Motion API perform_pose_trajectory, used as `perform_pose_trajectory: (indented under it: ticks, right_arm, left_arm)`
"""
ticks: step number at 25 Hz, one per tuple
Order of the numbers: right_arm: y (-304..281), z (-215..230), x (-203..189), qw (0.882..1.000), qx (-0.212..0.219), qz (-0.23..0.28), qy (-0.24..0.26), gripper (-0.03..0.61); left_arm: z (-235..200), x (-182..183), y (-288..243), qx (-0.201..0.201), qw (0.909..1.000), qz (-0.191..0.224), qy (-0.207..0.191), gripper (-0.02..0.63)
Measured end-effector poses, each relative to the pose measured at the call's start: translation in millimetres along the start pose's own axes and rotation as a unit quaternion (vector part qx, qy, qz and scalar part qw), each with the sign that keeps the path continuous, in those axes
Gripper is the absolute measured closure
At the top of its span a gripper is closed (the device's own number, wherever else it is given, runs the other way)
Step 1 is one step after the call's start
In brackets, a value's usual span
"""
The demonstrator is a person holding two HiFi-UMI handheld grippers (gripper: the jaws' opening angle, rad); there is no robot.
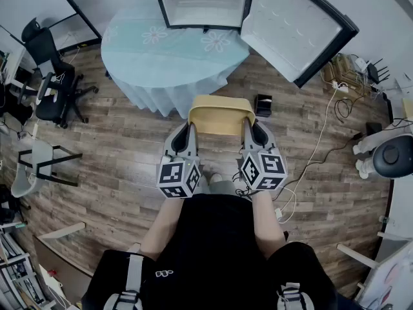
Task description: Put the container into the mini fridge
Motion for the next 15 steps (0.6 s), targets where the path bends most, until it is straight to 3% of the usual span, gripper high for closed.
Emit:
perform_pose_trajectory:
  ticks: [15]
  right_arm:
    - [-11,5,3,0.999,0.029,0.003,-0.014,0.549]
  left_arm:
    - [1,10,-2,0.014,0.9998,0.009,-0.005,0.592]
Point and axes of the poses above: the fingertips, and each gripper's own axes: y backward along the fingers, z to its right, x out of its top, the point moved 3 cm from there along y, backward along the fingers, and after that the axes turned 11 degrees about x, right-handed, at the moved point
